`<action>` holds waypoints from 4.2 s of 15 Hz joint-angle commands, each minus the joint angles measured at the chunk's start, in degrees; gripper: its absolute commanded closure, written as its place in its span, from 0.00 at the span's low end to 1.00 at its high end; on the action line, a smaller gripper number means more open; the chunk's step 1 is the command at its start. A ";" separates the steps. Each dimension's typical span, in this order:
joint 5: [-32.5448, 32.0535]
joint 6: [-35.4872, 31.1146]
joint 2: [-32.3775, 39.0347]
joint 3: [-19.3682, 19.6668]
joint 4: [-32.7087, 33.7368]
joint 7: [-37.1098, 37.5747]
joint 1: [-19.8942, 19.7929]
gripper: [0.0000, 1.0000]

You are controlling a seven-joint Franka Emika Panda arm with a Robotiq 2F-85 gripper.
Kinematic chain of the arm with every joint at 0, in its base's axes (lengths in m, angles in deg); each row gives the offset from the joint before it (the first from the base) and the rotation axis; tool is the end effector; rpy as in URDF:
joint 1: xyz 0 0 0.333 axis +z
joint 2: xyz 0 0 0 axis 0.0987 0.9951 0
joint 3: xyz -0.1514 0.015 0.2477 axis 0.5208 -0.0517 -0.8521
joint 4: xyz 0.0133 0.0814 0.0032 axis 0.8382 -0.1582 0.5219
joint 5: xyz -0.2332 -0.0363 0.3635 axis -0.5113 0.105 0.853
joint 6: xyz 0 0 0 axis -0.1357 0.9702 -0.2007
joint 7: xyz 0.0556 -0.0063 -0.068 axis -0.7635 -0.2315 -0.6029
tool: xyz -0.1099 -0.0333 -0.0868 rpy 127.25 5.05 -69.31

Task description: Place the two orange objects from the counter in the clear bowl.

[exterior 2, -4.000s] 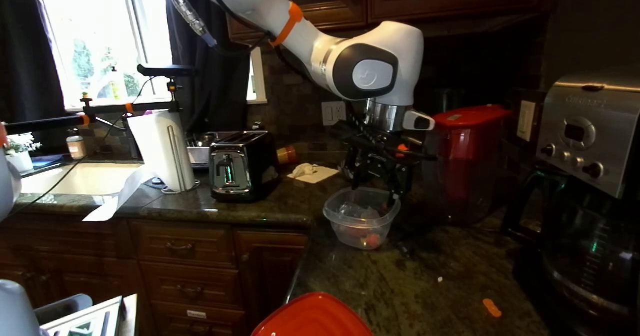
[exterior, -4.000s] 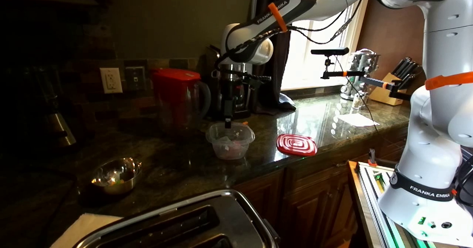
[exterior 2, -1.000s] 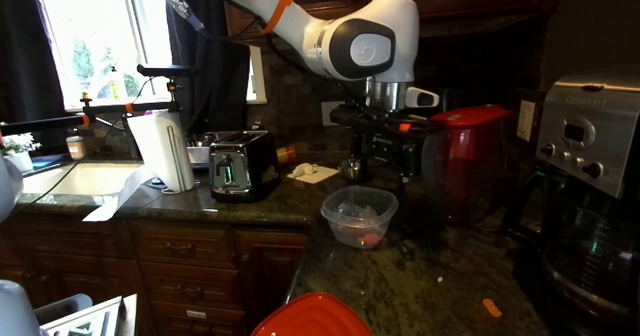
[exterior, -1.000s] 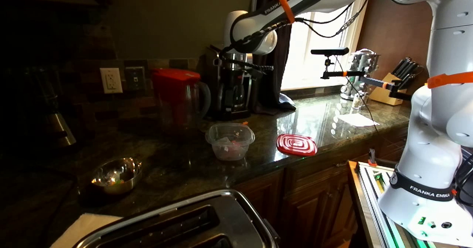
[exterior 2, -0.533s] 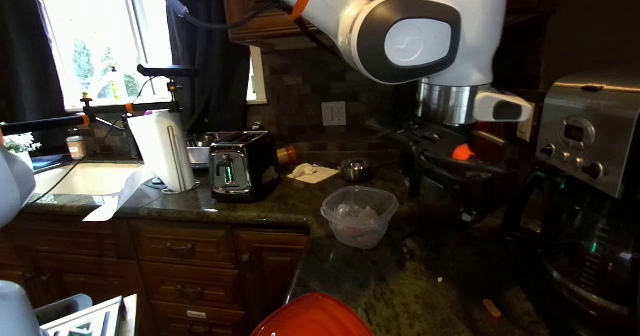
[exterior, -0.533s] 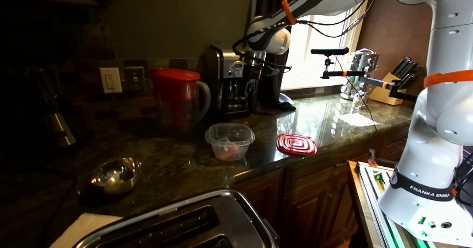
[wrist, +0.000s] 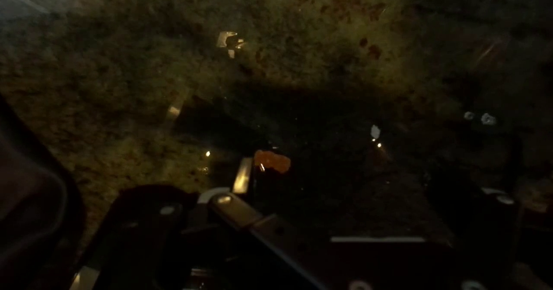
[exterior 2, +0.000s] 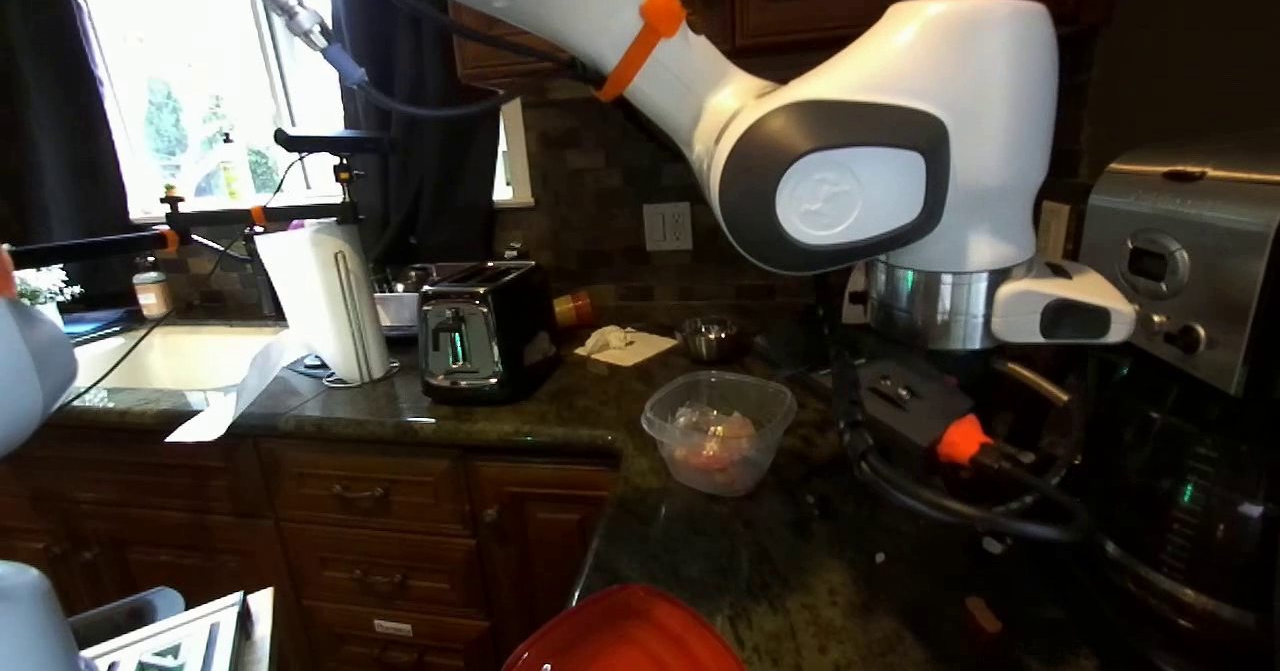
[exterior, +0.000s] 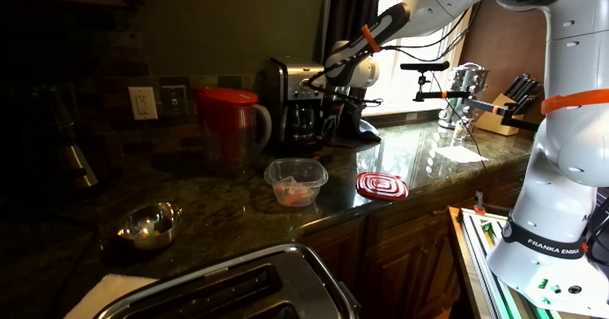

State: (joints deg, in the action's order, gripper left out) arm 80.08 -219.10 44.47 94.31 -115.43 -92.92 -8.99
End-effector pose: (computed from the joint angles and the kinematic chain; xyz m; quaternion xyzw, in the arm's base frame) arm 0.5745 -0.2402 0.2463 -0.9947 0.0650 -0.0742 0.0305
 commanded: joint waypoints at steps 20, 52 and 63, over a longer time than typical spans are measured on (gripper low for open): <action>-13.42 -4.03 13.29 4.13 8.28 33.81 5.62 0.14; -8.70 -3.32 8.30 2.65 5.95 33.98 3.05 0.00; -5.28 -3.65 13.41 2.08 9.50 32.90 1.70 0.26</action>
State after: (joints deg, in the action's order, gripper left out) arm 73.34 -222.87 55.93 96.85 -107.84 -59.21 -6.43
